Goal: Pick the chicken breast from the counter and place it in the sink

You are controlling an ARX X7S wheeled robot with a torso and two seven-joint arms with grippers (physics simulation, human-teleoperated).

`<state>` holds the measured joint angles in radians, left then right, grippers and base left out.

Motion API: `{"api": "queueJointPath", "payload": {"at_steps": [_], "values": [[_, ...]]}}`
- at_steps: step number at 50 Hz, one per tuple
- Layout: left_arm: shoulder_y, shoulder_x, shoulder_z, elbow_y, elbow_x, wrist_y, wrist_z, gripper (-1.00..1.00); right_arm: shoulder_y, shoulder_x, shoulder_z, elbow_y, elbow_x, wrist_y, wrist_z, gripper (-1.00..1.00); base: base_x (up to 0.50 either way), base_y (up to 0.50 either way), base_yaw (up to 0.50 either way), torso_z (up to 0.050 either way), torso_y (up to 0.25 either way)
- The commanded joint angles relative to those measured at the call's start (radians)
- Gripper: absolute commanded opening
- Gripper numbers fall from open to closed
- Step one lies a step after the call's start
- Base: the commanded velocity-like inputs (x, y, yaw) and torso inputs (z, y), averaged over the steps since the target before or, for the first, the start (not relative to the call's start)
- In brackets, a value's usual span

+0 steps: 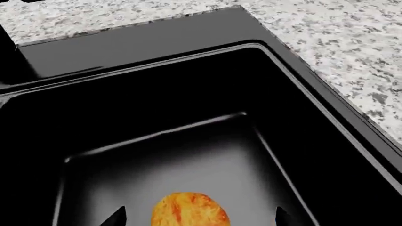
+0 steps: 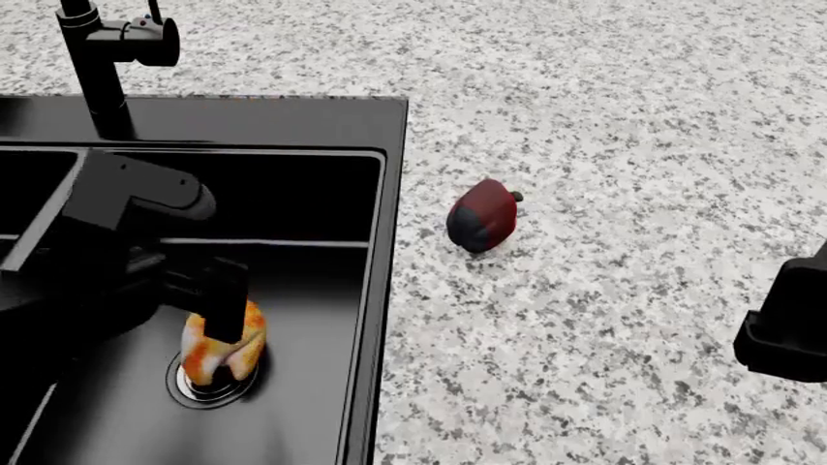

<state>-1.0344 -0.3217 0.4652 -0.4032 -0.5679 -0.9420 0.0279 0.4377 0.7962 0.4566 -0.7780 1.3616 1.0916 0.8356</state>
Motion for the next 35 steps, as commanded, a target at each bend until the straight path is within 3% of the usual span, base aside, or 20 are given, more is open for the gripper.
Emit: {"api": "queueJointPath", "payload": {"at_steps": [1, 8, 21, 27, 35], "values": [[0.067, -0.065, -0.118, 0.323, -0.094, -0.083, -0.1, 1.0, 0.001, 0.005, 0.001, -0.002, 0.01, -0.003, 0.007, 1.0, 0.0, 0.0, 0.0, 0.0, 0.0], [0.208, -0.1, -0.165, 0.576, -0.139, -0.079, -0.172, 1.0, -0.008, 0.005, 0.009, -0.007, 0.014, -0.009, 0.007, 1.0, 0.0, 0.0, 0.0, 0.0, 0.0], [0.318, -0.13, -0.339, 0.885, -0.31, -0.167, -0.294, 1.0, -0.021, 0.006, 0.015, -0.013, 0.015, -0.015, 0.006, 1.0, 0.0, 0.0, 0.0, 0.0, 0.0], [0.348, -0.142, -0.431, 1.014, -0.43, -0.242, -0.363, 1.0, -0.032, 0.008, 0.028, -0.021, 0.025, -0.018, 0.01, 1.0, 0.0, 0.0, 0.0, 0.0, 0.0], [0.355, -0.168, -0.618, 1.184, -0.76, -0.362, -0.563, 1.0, -0.049, 0.007, 0.043, -0.024, 0.019, -0.027, -0.002, 1.0, 0.0, 0.0, 0.0, 0.0, 0.0]]}}
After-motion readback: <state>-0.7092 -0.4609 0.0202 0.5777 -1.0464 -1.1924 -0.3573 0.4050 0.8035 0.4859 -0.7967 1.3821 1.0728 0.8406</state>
